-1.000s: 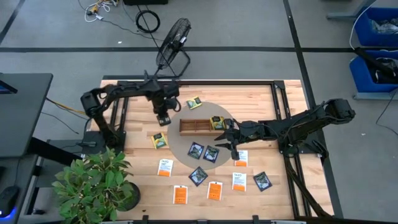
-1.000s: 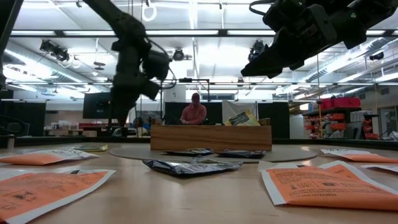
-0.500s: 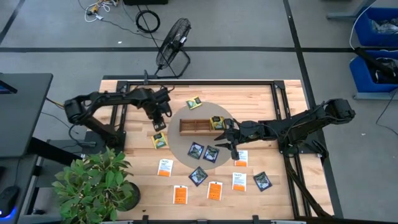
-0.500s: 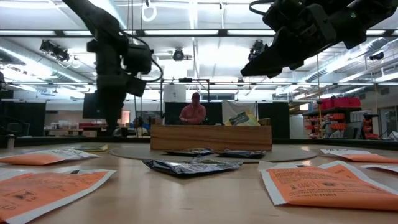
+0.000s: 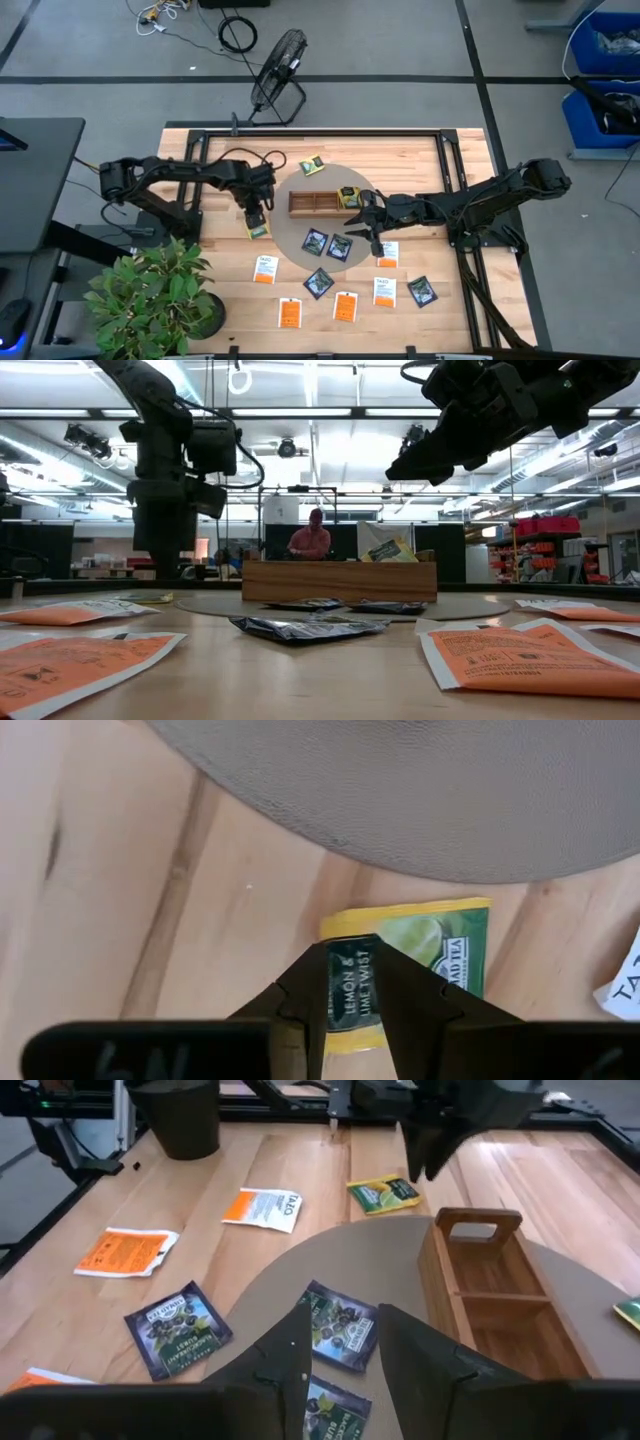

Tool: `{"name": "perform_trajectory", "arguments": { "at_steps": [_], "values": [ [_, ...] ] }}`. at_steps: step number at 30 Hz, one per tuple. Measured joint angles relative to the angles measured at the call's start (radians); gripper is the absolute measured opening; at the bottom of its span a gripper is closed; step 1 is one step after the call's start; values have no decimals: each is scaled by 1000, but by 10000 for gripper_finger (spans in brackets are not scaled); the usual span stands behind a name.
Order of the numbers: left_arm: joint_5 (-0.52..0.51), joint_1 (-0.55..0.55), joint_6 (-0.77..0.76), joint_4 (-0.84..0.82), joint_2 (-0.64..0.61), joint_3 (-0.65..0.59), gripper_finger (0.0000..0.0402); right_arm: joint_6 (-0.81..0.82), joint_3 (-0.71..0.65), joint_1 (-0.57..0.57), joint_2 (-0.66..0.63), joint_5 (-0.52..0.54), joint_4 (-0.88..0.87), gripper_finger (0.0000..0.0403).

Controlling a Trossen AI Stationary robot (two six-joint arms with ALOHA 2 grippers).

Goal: Pick & Place Tea
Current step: Put the yellow tea bag into the right section of the wooden organizer

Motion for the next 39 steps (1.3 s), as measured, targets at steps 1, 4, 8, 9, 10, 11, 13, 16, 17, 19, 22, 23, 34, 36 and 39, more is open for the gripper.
{"name": "perform_trajectory", "arguments": {
  "at_steps": [1,4,8,9,10,11,13,16,17,19,22,23,34,36,39],
  "values": [
    [0,-8,-1,9,0,-5,87,4,0,0,1,0,-3,126],
    [-3,-29,-1,23,0,-26,87,12,0,0,9,3,-6,126],
    [-33,-47,-10,-7,0,-47,94,35,0,-10,16,2,-6,126],
    [-47,-51,-14,-10,0,-50,99,39,0,-12,16,2,-5,126],
    [-59,-53,-15,-8,0,-54,107,41,0,-15,16,2,-4,126],
    [-63,-56,-16,-7,0,-59,115,44,0,-18,16,2,-3,126],
    [-72,-57,-20,-10,0,-68,136,53,0,-23,16,2,3,126],
    [-74,-56,-27,-7,0,-77,175,60,0,-27,16,2,1,126],
    [-74,-56,-26,-9,0,-79,188,63,0,-27,16,2,1,126],
    [-68,-56,-18,-9,0,-79,216,66,0,-27,16,2,3,126],
    [-63,-56,5,-24,0,-79,251,69,0,-27,16,1,3,126],
    [-63,-56,6,-31,0,-79,261,72,0,-28,16,1,3,126],
    [-23,-71,-26,28,1,-80,296,72,0,-29,16,-1,0,126],
    [-22,-74,-32,67,1,-99,296,72,0,-29,16,-1,0,126],
    [-24,-74,-51,110,-5,-137,296,72,0,-29,16,-1,-1,126]
  ]
}}
